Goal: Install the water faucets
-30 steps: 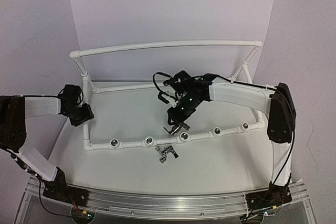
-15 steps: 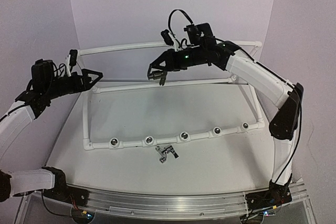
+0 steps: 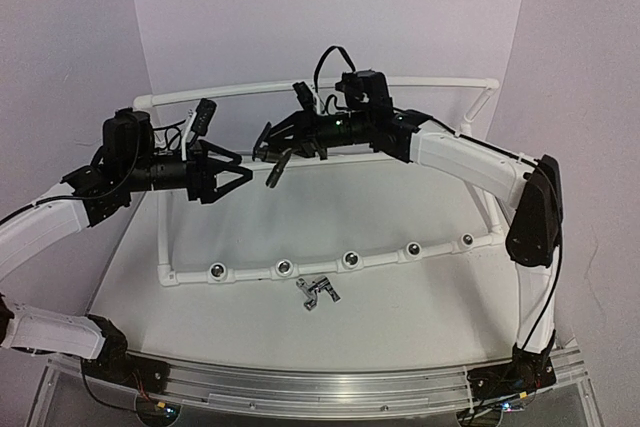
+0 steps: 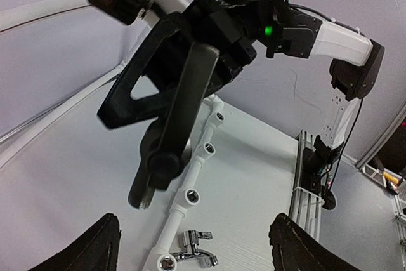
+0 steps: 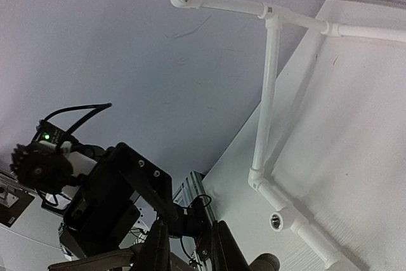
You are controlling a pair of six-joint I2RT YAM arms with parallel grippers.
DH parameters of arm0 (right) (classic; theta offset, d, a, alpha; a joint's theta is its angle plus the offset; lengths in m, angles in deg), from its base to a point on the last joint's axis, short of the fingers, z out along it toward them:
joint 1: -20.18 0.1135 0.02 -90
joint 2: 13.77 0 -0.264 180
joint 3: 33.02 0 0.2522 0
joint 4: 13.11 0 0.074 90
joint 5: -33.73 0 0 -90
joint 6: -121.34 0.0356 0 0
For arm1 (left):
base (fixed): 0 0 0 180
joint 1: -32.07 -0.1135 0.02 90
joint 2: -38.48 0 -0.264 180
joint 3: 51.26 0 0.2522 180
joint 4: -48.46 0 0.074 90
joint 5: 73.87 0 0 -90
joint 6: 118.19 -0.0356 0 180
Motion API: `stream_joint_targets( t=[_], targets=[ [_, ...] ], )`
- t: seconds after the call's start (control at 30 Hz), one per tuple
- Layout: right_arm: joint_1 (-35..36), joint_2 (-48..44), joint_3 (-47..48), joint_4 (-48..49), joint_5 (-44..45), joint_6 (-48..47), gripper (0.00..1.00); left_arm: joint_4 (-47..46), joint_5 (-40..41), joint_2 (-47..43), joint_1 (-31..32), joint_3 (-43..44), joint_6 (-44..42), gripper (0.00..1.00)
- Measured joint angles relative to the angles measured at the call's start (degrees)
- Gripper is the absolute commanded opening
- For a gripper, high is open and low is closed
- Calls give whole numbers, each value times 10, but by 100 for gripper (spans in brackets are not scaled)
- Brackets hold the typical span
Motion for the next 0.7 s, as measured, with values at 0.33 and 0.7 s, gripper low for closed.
stream_joint_targets(
  t=[0.33, 0.7],
  targets=[
    [24, 4, -35, 35, -17, 34, 5, 37, 48, 50, 49, 47, -79, 28],
    [20, 3, -38, 52, -31, 19, 87, 66, 52, 53, 59, 56, -92, 0]
  ],
)
